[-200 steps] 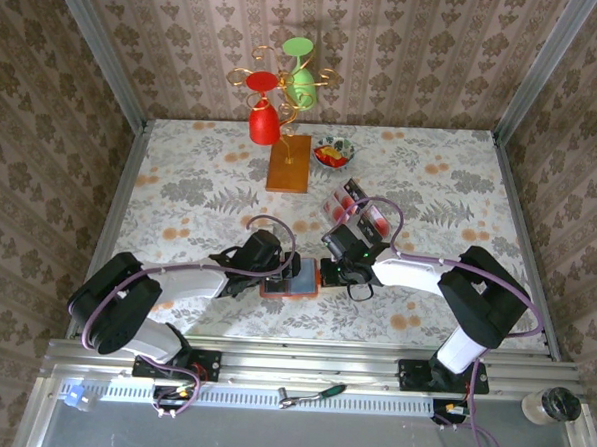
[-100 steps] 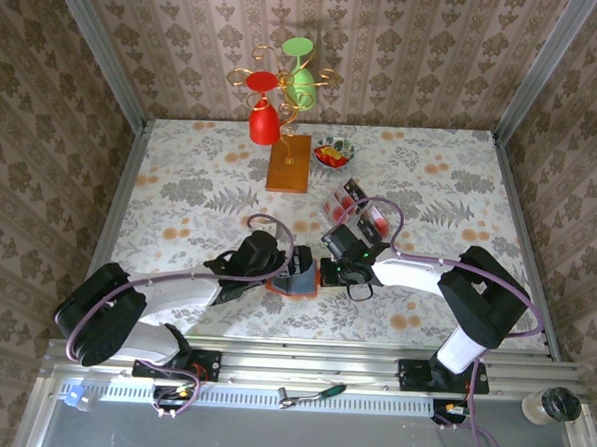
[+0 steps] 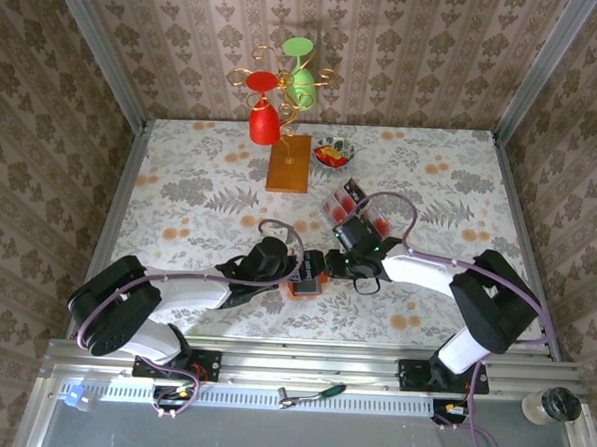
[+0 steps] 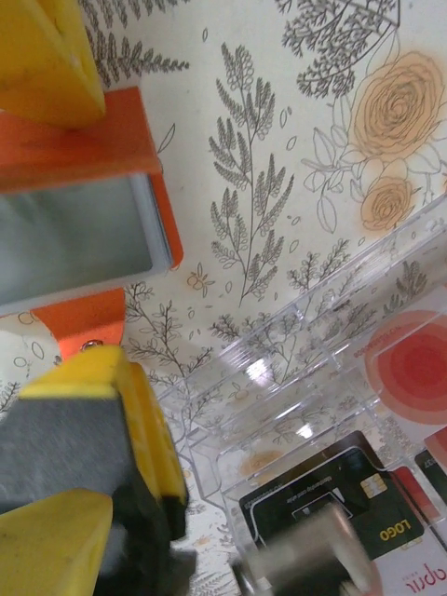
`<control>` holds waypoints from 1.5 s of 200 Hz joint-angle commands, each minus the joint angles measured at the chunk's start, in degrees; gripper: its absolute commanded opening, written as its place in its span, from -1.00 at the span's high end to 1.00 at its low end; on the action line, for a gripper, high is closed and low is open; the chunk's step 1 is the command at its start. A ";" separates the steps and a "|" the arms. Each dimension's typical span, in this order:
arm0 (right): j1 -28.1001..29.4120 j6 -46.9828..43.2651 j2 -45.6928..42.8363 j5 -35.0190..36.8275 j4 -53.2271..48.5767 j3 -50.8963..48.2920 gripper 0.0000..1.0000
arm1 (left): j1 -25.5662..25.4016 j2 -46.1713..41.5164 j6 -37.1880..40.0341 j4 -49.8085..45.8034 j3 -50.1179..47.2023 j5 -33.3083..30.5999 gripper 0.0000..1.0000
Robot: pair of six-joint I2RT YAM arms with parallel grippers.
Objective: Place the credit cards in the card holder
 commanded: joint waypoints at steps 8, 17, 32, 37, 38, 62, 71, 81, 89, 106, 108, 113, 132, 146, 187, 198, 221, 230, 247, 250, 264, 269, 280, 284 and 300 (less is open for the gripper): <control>-1.82 0.30 -5.37 -0.92 -1.82 -1.17 0.30 | -1.04 0.91 -1.02 2.19 2.44 0.05 -1.00; -2.15 0.26 -6.15 -0.89 -2.19 -1.46 0.28 | -1.18 0.90 -0.98 2.03 2.79 0.04 -1.00; -2.70 0.43 -7.72 -0.92 -2.72 -1.85 0.28 | -1.55 0.98 -0.84 1.67 3.67 -0.04 -1.00; -2.90 0.51 -8.26 -0.84 -2.93 -2.02 0.28 | -1.66 1.03 -0.78 1.59 3.98 -0.05 -1.00; -2.94 0.51 -8.37 -0.84 -2.97 -2.04 0.28 | -1.66 1.06 -0.80 1.55 4.06 -0.05 -1.00; -3.89 0.70 -10.59 -0.77 -4.36 -3.06 0.27 | -2.41 2.10 -0.82 1.37 5.66 0.08 -1.00; -4.33 0.70 -12.08 -0.74 -5.16 -3.47 0.27 | -2.66 2.68 -0.82 1.52 6.27 0.21 -1.00; -4.84 0.65 -12.79 -0.84 -5.92 -4.01 0.26 | -2.92 3.54 -0.82 1.68 6.89 0.47 -1.00; -5.20 0.52 -13.58 -0.74 -6.18 -4.64 0.26 | -3.11 4.09 -0.82 1.78 7.30 0.63 -1.00; -6.02 0.69 -15.16 -0.83 -6.67 -6.15 0.26 | -3.57 5.46 -0.94 1.90 8.00 0.66 -1.00; -6.11 0.69 -15.40 -0.83 -6.76 -6.35 0.26 | -3.61 5.60 -1.05 1.95 8.05 0.72 -1.00; -6.33 0.69 -15.99 -0.83 -6.86 -6.77 0.26 | -3.75 6.04 -1.07 2.12 8.06 0.74 -1.00; -7.08 0.79 -17.79 -0.83 -7.50 -8.13 0.25 | -4.29 7.65 -1.62 2.98 7.77 0.37 -1.00; -7.49 0.55 -18.65 -1.01 -8.30 -8.47 0.24 | -4.71 9.05 -2.00 3.70 7.57 0.00 -1.00; -8.19 -0.76 -20.06 -1.71 -10.39 -8.39 0.24 | -5.63 13.14 -3.93 4.50 6.45 -1.95 -1.00; -8.33 -1.14 -20.25 -2.01 -10.70 -8.25 0.24 | -5.91 13.53 -4.97 4.53 5.51 -3.21 -1.00; -8.50 -2.03 -19.78 -3.21 -11.13 -7.38 0.24 | -7.04 12.41 -6.86 4.03 2.99 -7.17 -1.00; -8.49 -2.48 -19.27 -3.70 -11.08 -6.86 0.24 | -7.93 11.19 -7.64 2.57 2.36 -9.59 -1.00; -8.51 -3.09 -17.97 -5.18 -10.62 -5.83 0.24 | -10.31 9.50 -9.46 -0.37 1.62 -14.38 -1.00; -8.51 -3.16 -17.71 -5.46 -10.48 -5.69 0.24 | -10.70 9.35 -9.63 -0.64 1.60 -15.01 -1.00; -8.42 -3.25 -16.90 -6.97 -9.71 -5.14 0.24 | -11.59 8.95 -10.56 -2.06 1.73 -16.98 -1.00; -8.38 -3.22 -16.68 -7.51 -9.34 -5.08 0.24 | -11.68 8.84 -10.71 -2.19 1.76 -17.24 -1.00; -8.26 -2.79 -16.52 -8.37 -8.41 -5.29 0.24 | -11.62 8.69 -10.68 -2.23 1.90 -17.61 -1.00; -8.17 -2.62 -16.56 -8.50 -8.20 -5.34 0.25 | -11.60 8.64 -10.59 -2.35 2.06 -17.61 -1.00; -7.77 -1.80 -17.07 -9.04 -7.09 -6.28 0.27 | -11.03 7.77 -9.80 -2.24 2.52 -16.99 -1.00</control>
